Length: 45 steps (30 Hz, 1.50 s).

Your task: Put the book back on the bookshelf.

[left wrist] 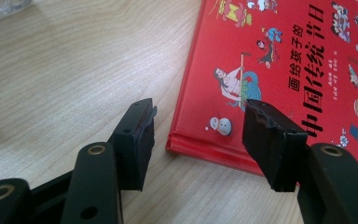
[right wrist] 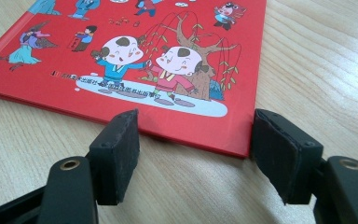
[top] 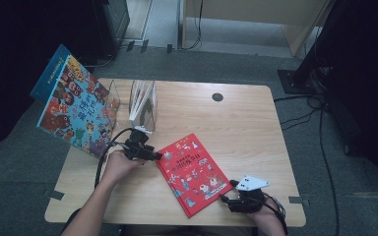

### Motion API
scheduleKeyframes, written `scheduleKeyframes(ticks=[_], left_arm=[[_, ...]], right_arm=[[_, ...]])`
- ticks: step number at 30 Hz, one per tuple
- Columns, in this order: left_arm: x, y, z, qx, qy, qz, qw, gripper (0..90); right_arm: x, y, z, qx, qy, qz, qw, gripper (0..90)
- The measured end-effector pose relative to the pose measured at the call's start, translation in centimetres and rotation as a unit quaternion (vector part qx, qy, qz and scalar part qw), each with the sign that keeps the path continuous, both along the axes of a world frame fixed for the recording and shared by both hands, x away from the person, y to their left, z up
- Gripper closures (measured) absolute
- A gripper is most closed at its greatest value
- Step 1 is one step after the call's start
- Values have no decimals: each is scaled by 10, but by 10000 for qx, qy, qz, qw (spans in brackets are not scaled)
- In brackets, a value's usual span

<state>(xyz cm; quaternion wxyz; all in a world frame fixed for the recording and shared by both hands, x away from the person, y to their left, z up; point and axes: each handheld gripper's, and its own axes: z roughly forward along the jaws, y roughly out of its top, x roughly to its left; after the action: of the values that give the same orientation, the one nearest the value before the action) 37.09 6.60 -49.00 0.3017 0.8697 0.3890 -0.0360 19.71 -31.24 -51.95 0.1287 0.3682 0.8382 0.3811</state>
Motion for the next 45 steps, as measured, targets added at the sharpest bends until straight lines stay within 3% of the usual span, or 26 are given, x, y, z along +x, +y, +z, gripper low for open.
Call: scheduleKeyframes(ticks=[3, 5, 8, 18, 24, 27, 29, 33, 37, 42, 45], left_arm=[[-2, 0, 0, 84, -19, 5, 10000, 442], [-4, 4, 0, -69, -58, 67, 9999, 447], [-4, 9, -1, 43, -59, 113, 9999, 449], [-11, 21, -3, -46, -89, 328, 9994, 451], [-18, 27, -4, -67, -245, 490, 9985, 503], [-22, 31, -4, -258, -220, 504, 9982, 537], [-25, 32, -4, -186, -268, 529, 9981, 543], [-33, 32, -5, -94, -241, 466, 9986, 542], [-35, 30, -6, -266, -76, 664, 9974, 491], [-36, 25, -8, -318, -117, 604, 9976, 600], [-35, 24, -8, -246, -151, 649, 9975, 640]], right_arm=[[0, 0, 0, -10, 1, 5, 10000, 330], [0, 1, 0, -9, 16, -7, 10000, 330], [0, 5, -1, 15, -22, -57, 10000, 331], [7, 15, -2, 65, -103, -107, 9999, 333], [12, 17, -2, 80, -109, -147, 9998, 337], [13, 18, -2, 85, -99, -160, 9998, 338], [14, 18, -2, 82, -102, -140, 9998, 339], [15, 18, -2, 72, -76, -125, 9999, 338], [16, 17, -2, 64, -79, -89, 9999, 338], [17, 18, -2, 60, -74, -69, 9999, 338], [17, 18, -2, 54, -86, -68, 9999, 337]])
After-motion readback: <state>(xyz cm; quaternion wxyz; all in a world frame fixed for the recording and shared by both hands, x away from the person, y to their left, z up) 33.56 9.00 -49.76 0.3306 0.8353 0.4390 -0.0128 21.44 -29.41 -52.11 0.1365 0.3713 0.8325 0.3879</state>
